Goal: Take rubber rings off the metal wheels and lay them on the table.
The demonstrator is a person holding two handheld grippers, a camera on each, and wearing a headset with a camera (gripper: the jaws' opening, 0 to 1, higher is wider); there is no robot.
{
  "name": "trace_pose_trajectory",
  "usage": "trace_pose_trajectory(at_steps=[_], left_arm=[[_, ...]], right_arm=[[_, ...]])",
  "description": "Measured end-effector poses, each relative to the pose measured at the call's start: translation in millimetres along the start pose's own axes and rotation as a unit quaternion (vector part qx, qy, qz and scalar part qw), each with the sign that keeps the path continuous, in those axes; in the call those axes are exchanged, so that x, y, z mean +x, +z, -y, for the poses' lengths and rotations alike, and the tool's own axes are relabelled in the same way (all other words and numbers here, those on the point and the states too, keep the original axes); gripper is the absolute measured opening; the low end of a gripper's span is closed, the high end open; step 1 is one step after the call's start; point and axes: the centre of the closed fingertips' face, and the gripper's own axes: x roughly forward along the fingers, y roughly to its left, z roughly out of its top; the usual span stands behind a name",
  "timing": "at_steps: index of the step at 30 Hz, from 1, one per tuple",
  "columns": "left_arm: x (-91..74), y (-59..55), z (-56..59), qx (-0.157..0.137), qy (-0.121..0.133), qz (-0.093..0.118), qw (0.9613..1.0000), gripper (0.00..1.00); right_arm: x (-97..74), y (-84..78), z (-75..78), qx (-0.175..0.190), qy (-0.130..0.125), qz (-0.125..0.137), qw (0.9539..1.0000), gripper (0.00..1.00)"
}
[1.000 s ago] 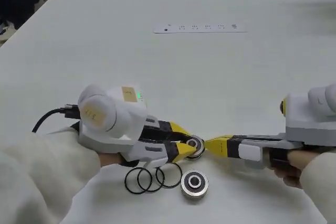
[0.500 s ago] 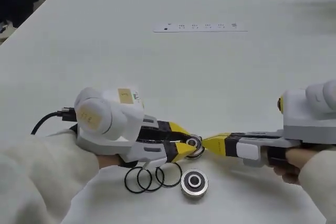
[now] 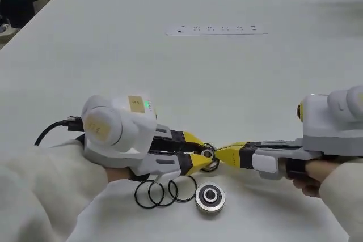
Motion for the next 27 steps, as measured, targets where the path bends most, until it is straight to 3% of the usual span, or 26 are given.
trace_pose_trajectory(at_steps=[11, 15, 27], left_arm=[[-0.3, 0.9, -1.6, -0.027, 0.005, -0.010, 0.9996, 0.14], [-4.3, 0.0, -0.6, -0.021, 0.002, -0.022, 0.9995, 0.17], [-37.5, 16.1, -7.5, -0.029, 0.013, -0.008, 0.9995, 0.31]], right_arm=[[-2.2, 0.0, 2.7, -0.008, -0.009, -0.006, 0.9999, 0.00], [-1.7, 3.0, 0.1, -0.018, -0.009, -0.009, 0.9998, 0.00], [-5.7, 11.4, -5.5, -0.027, -0.011, -0.005, 0.9996, 0.00]])
